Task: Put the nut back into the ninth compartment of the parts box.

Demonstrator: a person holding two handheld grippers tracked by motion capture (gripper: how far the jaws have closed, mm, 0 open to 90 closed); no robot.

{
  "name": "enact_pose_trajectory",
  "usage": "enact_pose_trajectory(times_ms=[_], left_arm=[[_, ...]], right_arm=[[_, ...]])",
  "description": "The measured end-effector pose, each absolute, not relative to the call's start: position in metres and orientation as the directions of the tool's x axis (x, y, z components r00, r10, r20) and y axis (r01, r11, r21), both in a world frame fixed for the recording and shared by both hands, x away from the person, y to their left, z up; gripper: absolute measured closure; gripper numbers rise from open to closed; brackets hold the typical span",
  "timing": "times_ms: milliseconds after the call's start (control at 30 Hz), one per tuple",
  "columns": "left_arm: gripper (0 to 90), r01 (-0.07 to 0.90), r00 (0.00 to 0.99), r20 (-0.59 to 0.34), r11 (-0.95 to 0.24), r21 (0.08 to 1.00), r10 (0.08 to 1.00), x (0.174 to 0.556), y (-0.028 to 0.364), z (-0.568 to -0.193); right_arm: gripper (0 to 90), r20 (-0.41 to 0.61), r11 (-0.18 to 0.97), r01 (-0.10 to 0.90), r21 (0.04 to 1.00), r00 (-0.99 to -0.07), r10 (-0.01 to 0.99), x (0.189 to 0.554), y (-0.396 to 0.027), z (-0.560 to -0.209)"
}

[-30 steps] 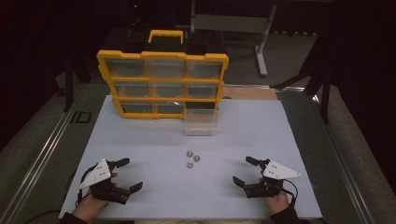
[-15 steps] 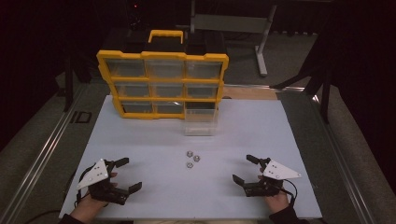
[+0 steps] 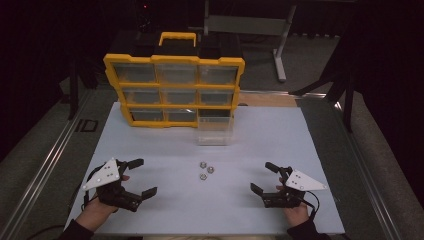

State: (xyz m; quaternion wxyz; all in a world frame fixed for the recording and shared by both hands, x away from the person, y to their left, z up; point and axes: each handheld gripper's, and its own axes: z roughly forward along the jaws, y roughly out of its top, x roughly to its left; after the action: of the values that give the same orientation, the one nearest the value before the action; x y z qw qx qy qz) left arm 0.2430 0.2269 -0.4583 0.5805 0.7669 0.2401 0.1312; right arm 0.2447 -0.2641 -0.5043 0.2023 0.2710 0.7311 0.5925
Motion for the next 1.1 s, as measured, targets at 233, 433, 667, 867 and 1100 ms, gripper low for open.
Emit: enact_pose_trajectory(times_ms=[233, 433, 667, 867, 1100], left_arm=[[0.0, 0.187, 0.864, -0.067, -0.194, 0.963, 0.498, 0.257, 0.213, -0.445], [0.0, 0.182, 0.872, -0.067, -0.193, 0.964, 0.485, 0.266, 0.201, -0.440], [0.0, 0.197, 0.884, -0.071, -0.232, 0.952, 0.463, 0.279, 0.180, -0.439], [0.0, 0.205, 0.893, -0.080, -0.241, 0.949, 0.443, 0.288, 0.163, -0.438], [0.0, 0.252, 0.887, -0.116, -0.258, 0.933, 0.448, 0.298, 0.147, -0.441]], right_arm=[[10.7, 0.030, 0.154, 0.162, 0.975, -0.776, 0.630, 0.245, -0.263, -0.505], [12.5, 0.022, 0.153, 0.153, 0.976, -0.773, 0.634, 0.245, -0.264, -0.504], [12.4, 0.023, 0.155, 0.156, 0.975, -0.772, 0.635, 0.246, -0.263, -0.505], [12.5, 0.024, 0.157, 0.158, 0.975, -0.774, 0.633, 0.246, -0.263, -0.505], [12.6, 0.029, 0.155, 0.162, 0.974, -0.777, 0.628, 0.246, -0.262, -0.505]])
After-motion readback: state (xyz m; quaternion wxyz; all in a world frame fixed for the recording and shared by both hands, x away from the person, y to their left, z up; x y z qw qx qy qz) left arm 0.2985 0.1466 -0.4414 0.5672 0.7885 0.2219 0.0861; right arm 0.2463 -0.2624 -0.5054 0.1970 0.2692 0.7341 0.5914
